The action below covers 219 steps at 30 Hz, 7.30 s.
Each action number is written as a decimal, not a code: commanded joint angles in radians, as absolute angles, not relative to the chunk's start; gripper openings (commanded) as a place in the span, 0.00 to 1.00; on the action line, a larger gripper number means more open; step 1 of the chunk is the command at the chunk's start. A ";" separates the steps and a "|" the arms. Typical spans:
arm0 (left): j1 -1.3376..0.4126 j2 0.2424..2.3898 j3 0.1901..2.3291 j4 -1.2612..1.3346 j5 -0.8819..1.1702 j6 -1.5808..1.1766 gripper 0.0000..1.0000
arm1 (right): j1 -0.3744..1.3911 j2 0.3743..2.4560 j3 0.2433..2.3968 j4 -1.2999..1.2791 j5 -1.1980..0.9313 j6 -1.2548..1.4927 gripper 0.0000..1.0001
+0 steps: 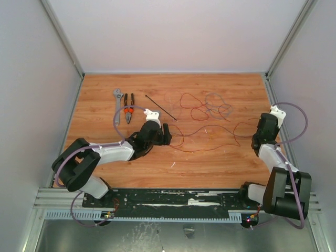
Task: Zip-tie the wires
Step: Straighten the cable at the center of the board, then pick up the cable at the center of the board.
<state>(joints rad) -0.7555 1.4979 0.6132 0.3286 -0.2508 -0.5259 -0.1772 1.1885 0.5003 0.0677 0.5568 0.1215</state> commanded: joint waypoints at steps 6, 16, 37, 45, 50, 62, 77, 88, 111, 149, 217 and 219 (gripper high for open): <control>-0.755 1.358 0.620 0.232 -0.115 -0.498 0.98 | -0.280 1.182 0.574 0.040 0.521 0.104 0.50; -0.734 1.301 0.695 0.106 0.086 -0.504 0.98 | -0.280 1.073 0.625 -0.052 0.343 0.144 0.99; -0.490 0.870 0.704 0.038 -0.041 -0.502 0.98 | 0.081 1.414 0.931 -0.078 0.018 0.200 0.99; -0.482 0.806 0.692 -0.006 -0.047 -0.508 0.98 | 0.159 1.754 1.173 -0.032 -0.061 0.277 0.95; -0.479 0.784 0.664 -0.012 -0.058 -0.514 0.98 | 0.169 1.893 1.301 -0.043 -0.093 0.280 0.87; -0.476 0.796 0.639 -0.014 -0.050 -0.523 0.98 | 0.201 2.143 1.619 -0.179 0.084 0.229 0.83; -0.474 0.797 0.612 -0.014 -0.044 -0.524 0.98 | 0.112 2.159 1.597 -0.213 0.114 0.164 0.79; -0.472 0.801 0.613 -0.014 -0.045 -0.518 0.98 | 0.088 2.174 1.583 -0.195 0.064 0.129 0.70; -0.463 0.814 0.736 -0.048 -0.026 -0.457 0.98 | 0.087 2.085 1.736 -0.236 0.050 0.039 0.00; -0.460 0.825 0.674 -0.014 0.017 -0.494 0.98 | 0.061 1.875 1.334 -0.270 0.042 0.109 0.49; -0.459 0.846 0.656 -0.005 0.017 -0.488 0.98 | 0.060 2.005 1.409 -0.189 -0.088 0.207 0.48; -0.459 0.850 0.659 -0.005 0.018 -0.489 0.98 | 0.059 2.001 1.411 -0.179 -0.116 0.213 0.51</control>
